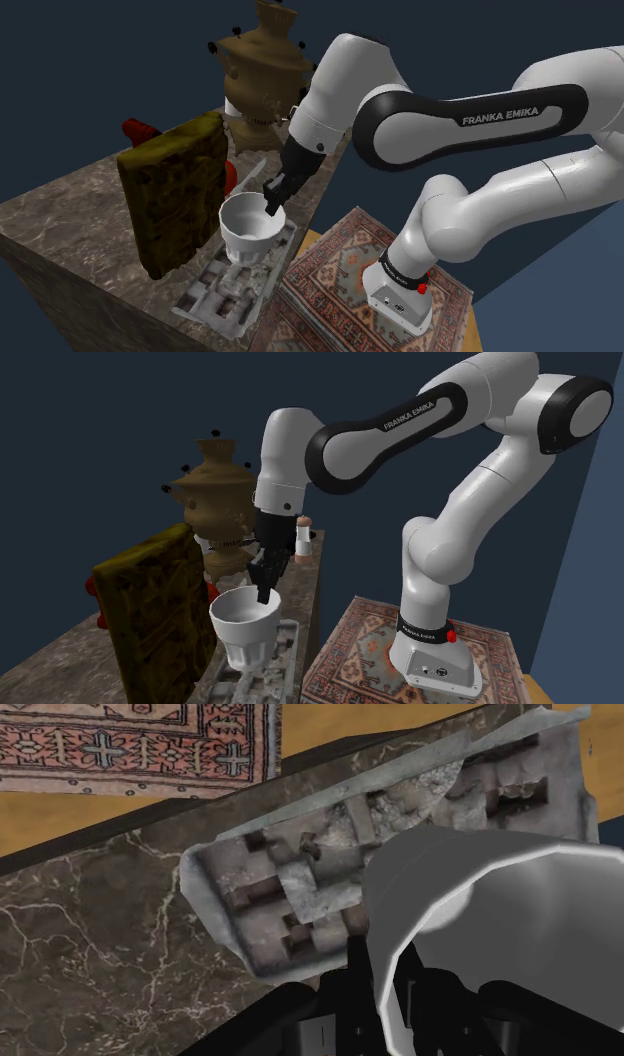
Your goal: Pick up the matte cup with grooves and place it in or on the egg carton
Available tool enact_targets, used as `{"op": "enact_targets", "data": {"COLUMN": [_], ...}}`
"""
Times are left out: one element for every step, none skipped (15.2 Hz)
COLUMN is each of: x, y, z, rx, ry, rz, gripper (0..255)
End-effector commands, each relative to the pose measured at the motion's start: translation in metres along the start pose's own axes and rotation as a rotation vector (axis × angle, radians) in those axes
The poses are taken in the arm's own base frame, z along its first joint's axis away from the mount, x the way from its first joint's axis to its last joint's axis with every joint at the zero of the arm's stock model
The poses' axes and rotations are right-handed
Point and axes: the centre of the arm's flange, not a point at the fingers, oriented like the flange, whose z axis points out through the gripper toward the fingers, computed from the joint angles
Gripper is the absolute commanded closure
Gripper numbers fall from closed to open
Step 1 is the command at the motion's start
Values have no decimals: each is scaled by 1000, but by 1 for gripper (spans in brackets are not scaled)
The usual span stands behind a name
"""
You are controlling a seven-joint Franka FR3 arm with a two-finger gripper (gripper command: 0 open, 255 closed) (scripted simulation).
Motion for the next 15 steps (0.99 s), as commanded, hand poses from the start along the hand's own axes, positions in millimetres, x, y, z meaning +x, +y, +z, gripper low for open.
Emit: {"op": "enact_targets", "data": {"x": [0, -1, -2, -2, -3, -3, -3, -3, -3, -3, -3, -3, -3, -3, -3], "y": [2, 3, 4, 5, 5, 5, 5, 5, 5, 5, 5, 5, 5, 5, 5], "z": [9, 14, 20, 25, 29, 29, 29, 29, 29, 29, 29, 29, 29, 29, 29], "rx": [1, 1, 1, 1, 1, 0, 1, 1, 1, 1, 1, 1, 1, 1, 1], "ry": [1, 1, 1, 1, 1, 1, 1, 1, 1, 1, 1, 1, 1, 1, 1], "rz": [0, 0, 0, 0, 0, 0, 0, 0, 0, 0, 0, 0, 0, 0, 0], "gripper": [255, 255, 255, 255, 255, 255, 255, 255, 255, 255, 255, 255, 0, 0, 0]}}
